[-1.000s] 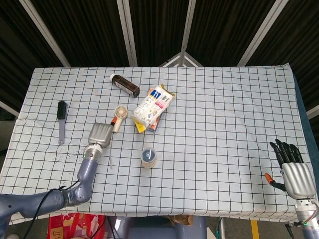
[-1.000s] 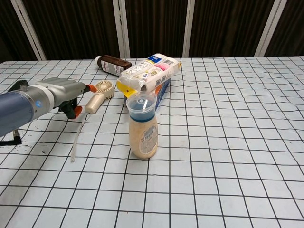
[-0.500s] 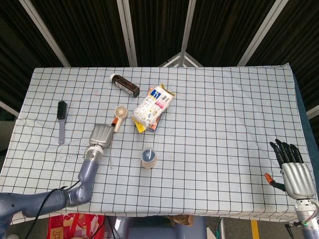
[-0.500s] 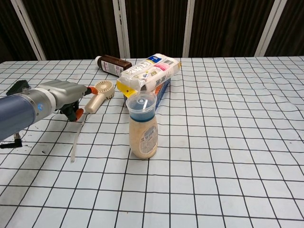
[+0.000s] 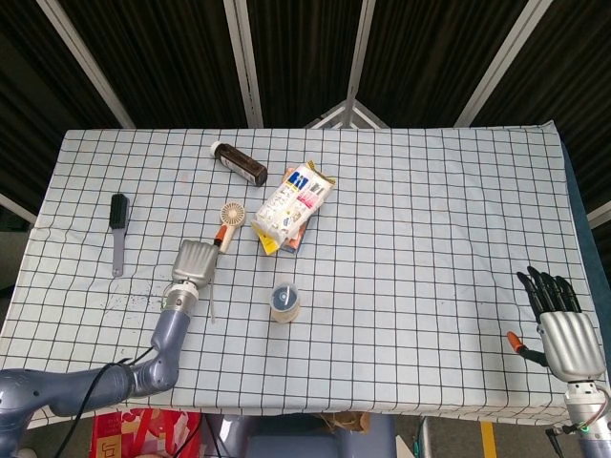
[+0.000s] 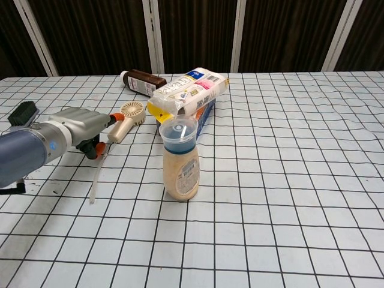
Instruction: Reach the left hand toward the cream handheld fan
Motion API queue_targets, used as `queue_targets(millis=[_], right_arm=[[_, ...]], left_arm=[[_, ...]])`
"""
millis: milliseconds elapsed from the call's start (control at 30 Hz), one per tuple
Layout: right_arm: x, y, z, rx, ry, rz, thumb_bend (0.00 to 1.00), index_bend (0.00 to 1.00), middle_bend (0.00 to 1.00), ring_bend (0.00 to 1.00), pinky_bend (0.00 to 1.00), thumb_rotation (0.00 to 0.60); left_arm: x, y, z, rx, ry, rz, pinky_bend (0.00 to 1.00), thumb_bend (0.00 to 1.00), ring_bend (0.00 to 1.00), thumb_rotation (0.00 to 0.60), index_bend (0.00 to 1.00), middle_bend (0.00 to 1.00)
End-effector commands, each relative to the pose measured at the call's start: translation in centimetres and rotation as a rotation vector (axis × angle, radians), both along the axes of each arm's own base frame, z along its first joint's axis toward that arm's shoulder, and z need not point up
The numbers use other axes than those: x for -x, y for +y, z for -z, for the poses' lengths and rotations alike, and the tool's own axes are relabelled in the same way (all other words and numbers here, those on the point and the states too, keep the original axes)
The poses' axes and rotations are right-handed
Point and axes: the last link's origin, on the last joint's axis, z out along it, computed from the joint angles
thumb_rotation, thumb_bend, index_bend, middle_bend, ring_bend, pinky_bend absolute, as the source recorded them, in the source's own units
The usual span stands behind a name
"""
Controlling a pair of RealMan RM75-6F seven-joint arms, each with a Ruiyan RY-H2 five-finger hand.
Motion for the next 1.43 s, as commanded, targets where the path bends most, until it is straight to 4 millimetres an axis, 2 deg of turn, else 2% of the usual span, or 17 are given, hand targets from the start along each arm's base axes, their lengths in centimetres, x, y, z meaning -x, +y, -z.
queue_targets(millis=[33, 333, 500, 600, 700, 800, 867, 967, 1067, 1233, 1433], right_arm=[[0.0, 0.0, 0.0, 0.0, 0.0, 0.0, 0.28, 0.0, 0.0, 0.0, 0.0, 0.6], [0.0, 0.0, 0.0, 0.001, 0.001, -0.001, 0.28, 0.0, 0.0, 0.0, 0.0, 0.6], [0.0, 0.0, 0.0, 0.001, 0.003, -0.003, 0.28, 0.0, 0.0, 0.0, 0.0, 0.6], [0.0, 0.0, 0.0, 0.002, 0.005, -0.003, 0.28, 0.0, 0.0, 0.0, 0.0, 0.6], [0.0, 0.0, 0.0, 0.004, 0.007, -0.003, 0.28, 0.0, 0.0, 0.0, 0.0, 0.6], [0.0, 0.0, 0.0, 0.005, 0.008, -0.003, 0.28, 0.0, 0.0, 0.0, 0.0, 0.6], [0.0, 0.1, 0.0, 0.006, 0.008, -0.003, 0.28, 0.0, 0.0, 0.0, 0.0, 0.6], [0.0, 0.1, 0.1, 0.007, 0.011, -0.003, 0.28, 0.0, 0.0, 0.0, 0.0, 0.6], [0.0, 0.1, 0.1, 0.008, 0.013, -0.003, 0.28, 0.0, 0.0, 0.0, 0.0, 0.6], [-0.1, 0.0, 0.1, 0.01, 0.018, -0.005, 0.28, 0.0, 0.0, 0.0, 0.0, 0.6], [-0.2, 0.1, 0.2, 0.018, 0.025, -0.004, 0.28, 0.0, 0.0, 0.0, 0.0, 0.6]], left_arm=[[0.1, -0.2, 0.4, 0.01, 0.003, 0.002, 0.74, 0.81, 0.74, 0.6, 0.01, 0.88], [-0.5, 0.1, -0.5, -0.035, -0.035, 0.019, 0.74, 0.81, 0.73, 0.6, 0.0, 0.87], [-1.2, 0.5, -1.9, -0.1, -0.098, 0.042, 0.72, 0.76, 0.66, 0.6, 0.0, 0.8], [-1.9, 0.7, -3.2, -0.166, -0.148, 0.079, 0.68, 0.65, 0.58, 0.6, 0.0, 0.71], [-2.1, 0.6, -4.8, -0.23, -0.196, 0.121, 0.59, 0.55, 0.48, 0.6, 0.0, 0.57], [-1.7, -0.2, -6.4, -0.279, -0.222, 0.155, 0.45, 0.45, 0.36, 0.6, 0.0, 0.38], [-0.9, -1.2, -7.7, -0.298, -0.225, 0.175, 0.32, 0.35, 0.24, 0.6, 0.0, 0.25], [0.6, -3.0, -9.6, -0.32, -0.233, 0.183, 0.16, 0.21, 0.09, 0.6, 0.0, 0.12], [2.6, -5.8, -11.9, -0.339, -0.26, 0.168, 0.05, 0.14, 0.01, 0.6, 0.0, 0.02], [6.6, -11.2, -15.4, -0.363, -0.241, 0.152, 0.01, 0.13, 0.0, 0.6, 0.0, 0.0], [10.2, -16.3, -18.5, -0.398, -0.249, 0.137, 0.01, 0.13, 0.0, 0.6, 0.0, 0.0]])
